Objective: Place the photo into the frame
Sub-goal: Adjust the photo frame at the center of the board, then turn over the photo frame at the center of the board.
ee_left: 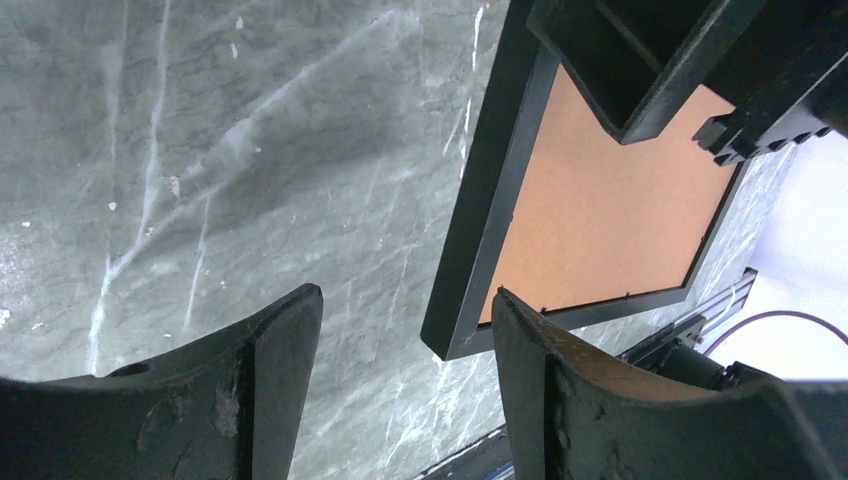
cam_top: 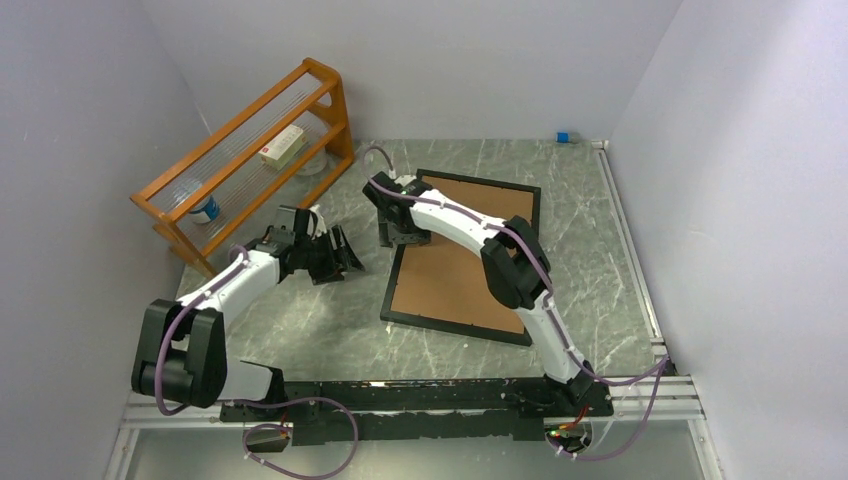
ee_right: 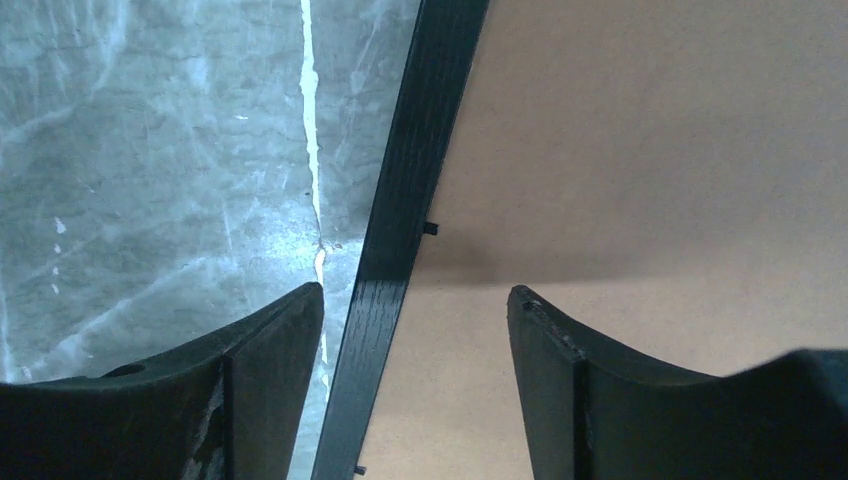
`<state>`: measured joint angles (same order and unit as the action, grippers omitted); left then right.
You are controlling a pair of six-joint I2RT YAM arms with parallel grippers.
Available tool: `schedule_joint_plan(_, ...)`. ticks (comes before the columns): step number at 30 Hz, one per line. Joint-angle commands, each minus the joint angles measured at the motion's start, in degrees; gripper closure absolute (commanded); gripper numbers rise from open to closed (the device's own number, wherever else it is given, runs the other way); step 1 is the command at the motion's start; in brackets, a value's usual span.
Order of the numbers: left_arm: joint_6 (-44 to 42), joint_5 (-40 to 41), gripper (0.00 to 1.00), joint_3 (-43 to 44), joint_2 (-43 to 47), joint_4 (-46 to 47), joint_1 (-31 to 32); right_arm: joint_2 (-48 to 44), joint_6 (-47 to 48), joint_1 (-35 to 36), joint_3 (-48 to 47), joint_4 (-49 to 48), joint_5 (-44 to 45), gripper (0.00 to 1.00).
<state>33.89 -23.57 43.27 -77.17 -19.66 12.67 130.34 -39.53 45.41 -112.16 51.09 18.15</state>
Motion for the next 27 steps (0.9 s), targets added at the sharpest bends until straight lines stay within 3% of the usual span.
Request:
schedule_joint_plan(1, 1.73, 0.17, 0.32, -1.54, 1.28, -0.12, -0.77, 1.85, 0.51, 0.23, -4.78, 4.85, 1.32, 0.33)
schedule_joint_plan(5, 2.09, -1.84, 0.32, -1.69, 0.42, 1.29, -0.80, 3.27, 0.02, 0.82, -4.89, 7.66, 2.51, 0.40)
schedule_joint_plan(13, 3.48, -4.54, 0.32, -1.68, -2.76, 4.72, -0.80, -1.03, -0.87, 1.00, 4.07, 9.47, 2.09, 0.67)
schedule_joint_plan(21, 4.66, -12.63, 0.32, -1.69, -8.22, 11.03, -0.80, -9.12, -6.28, -0.01, 18.53, 5.08, -3.97, 0.73)
schedule_joint_plan(27, 5.52, -21.48, 0.34, -0.54, -15.44, 14.36, -0.18, -7.98, -8.53, -1.98, 19.83, 4.16, -6.69, 0.70)
